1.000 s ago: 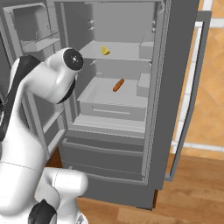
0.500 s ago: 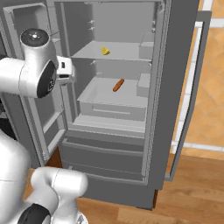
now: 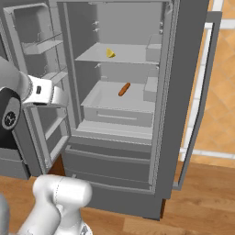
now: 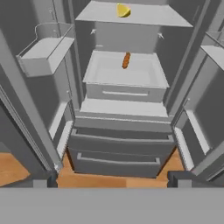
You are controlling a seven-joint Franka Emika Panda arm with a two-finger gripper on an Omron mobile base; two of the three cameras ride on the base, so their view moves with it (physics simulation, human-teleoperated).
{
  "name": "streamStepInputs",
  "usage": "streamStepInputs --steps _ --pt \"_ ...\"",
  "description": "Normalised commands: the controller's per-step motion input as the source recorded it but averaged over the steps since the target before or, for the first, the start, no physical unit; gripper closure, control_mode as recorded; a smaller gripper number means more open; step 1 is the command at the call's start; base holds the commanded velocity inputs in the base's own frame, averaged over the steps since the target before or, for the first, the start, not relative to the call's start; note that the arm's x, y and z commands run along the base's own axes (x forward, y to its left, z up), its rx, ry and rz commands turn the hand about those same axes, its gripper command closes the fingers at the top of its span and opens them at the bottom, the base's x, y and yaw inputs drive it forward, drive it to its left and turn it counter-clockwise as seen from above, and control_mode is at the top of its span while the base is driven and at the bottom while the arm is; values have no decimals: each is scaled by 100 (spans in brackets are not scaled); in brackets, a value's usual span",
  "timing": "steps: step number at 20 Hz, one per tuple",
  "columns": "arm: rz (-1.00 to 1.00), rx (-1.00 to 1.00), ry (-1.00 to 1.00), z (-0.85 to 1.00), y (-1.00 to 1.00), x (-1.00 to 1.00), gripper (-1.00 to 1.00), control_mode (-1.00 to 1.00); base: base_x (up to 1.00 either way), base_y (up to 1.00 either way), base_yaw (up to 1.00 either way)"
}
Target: Grab a lemon wedge from the fridge and one ice cube from the ice bowl, and put them in the glass of lemonade.
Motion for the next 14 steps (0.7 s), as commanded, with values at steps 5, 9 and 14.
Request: streamStepInputs --steps 5,9,14 --pt "-7 0 -3 0 -5 -24 -100 -100 0 0 0" --pt "0 0 0 0 0 0 -100 -100 0 0 0" --pt "0 0 5 -2 -19 13 -100 -100 0 0 0"
